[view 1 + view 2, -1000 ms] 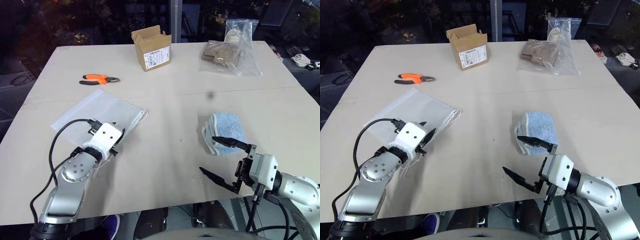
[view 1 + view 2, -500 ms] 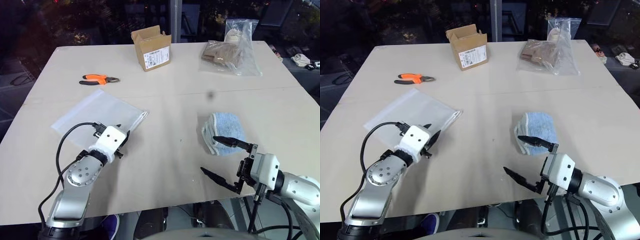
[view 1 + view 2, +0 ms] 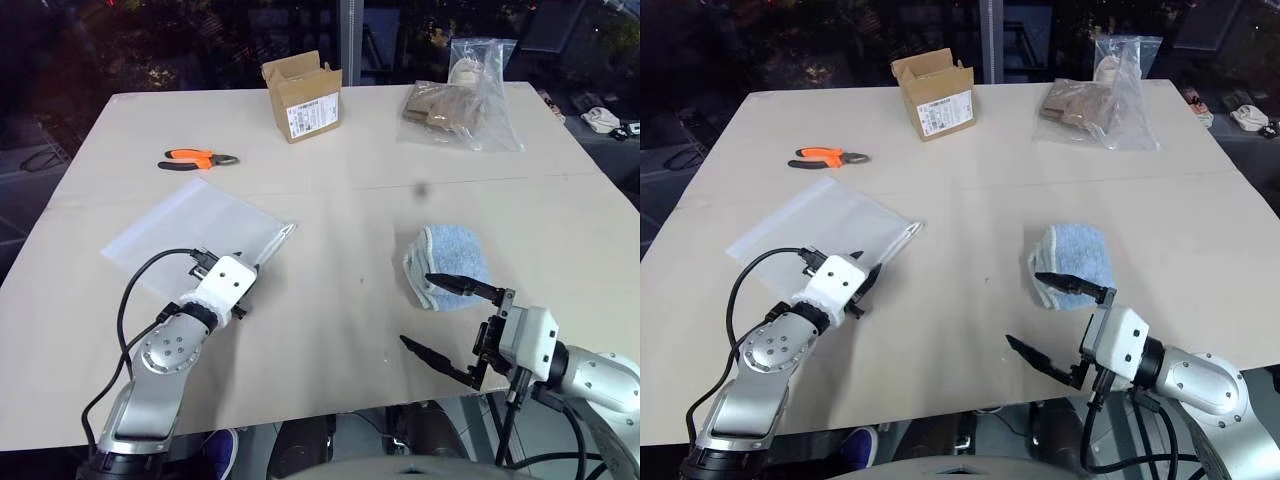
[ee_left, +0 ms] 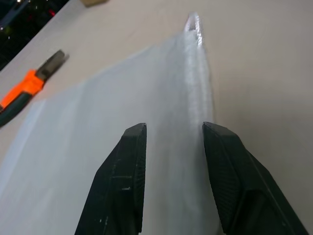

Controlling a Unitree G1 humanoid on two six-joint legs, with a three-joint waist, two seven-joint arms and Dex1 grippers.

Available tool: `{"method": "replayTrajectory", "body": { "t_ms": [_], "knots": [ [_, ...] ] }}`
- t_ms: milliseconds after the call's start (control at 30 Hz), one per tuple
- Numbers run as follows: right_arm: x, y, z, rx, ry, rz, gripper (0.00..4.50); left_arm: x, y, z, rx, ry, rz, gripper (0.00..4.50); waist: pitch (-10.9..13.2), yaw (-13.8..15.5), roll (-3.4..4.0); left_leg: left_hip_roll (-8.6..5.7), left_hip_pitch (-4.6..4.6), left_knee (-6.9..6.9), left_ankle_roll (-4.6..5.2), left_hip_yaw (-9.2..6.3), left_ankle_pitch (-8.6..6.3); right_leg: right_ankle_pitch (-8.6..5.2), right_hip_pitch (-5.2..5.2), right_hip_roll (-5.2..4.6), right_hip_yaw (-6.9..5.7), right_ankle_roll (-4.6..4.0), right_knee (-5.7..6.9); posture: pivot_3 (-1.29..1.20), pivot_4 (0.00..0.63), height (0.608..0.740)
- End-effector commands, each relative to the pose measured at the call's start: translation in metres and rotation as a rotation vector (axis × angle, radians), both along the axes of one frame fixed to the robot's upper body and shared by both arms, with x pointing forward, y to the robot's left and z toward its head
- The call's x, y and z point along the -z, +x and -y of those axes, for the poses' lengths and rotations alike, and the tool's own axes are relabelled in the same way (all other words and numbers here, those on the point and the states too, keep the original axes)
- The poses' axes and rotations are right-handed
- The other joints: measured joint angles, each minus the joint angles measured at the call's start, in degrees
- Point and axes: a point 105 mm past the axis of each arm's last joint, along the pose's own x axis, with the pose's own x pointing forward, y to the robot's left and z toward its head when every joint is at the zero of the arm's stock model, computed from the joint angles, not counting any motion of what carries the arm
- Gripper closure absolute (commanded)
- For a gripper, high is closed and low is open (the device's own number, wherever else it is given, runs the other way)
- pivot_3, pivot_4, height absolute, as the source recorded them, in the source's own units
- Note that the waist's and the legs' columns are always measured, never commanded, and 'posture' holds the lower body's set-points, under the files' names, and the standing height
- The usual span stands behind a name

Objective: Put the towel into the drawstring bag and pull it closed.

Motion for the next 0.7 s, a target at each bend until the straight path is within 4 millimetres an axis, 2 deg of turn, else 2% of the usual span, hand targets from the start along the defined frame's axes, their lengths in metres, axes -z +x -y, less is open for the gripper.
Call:
{"method": "replayTrajectory", "body": {
  "t_ms": [33, 467, 567, 700],
  "knots": [
    [-0.012, -0.005, -0.003, -0.018, 0.011, 0.045, 0.0, -0.007, 0.003, -0.003, -0.027, 0.022, 0.037, 2.71, 0.0, 0.0, 0.0, 0.0, 0.0, 0.0, 0.0, 0.0, 0.0, 0.0, 0.0, 0.0, 0.0, 0.0, 0.0, 0.0, 0.15, 0.74],
    [-0.012, 0.0, -0.004, -0.014, 0.014, 0.04, 0.0, 0.0, 0.02, -0.02, -0.139, 0.142, 0.045, 2.71, -0.02, 0.01, -0.01, -0.01, 0.01, 0.01, 0.0, 0.0, 0.0, 0.01, 0.01, 0.03, -0.01, 0.0, 0.02, 0.0, 0.15, 0.74],
    [-0.011, 0.0, -0.004, -0.011, 0.015, 0.04, 0.0, 0.003, 0.026, -0.023, -0.165, 0.172, 0.048, 3.58, -0.06, 0.11, 0.02, -0.01, 0.02, 0.01, 0.0, 0.0, 0.0, 0.01, 0.02, 0.03, -0.02, -0.01, 0.04, 0.0, 0.15, 0.74],
    [-0.009, 0.0, -0.004, -0.008, 0.013, 0.037, 0.0, 0.005, 0.034, -0.026, -0.205, 0.161, 0.04, 3.58, -0.12, 0.16, 0.11, 0.0, 0.18, 0.03, 0.01, -0.03, 0.01, -0.01, 0.16, 0.01, -0.04, 0.02, 0.08, 0.0, 0.15, 0.74]
  ]
}}
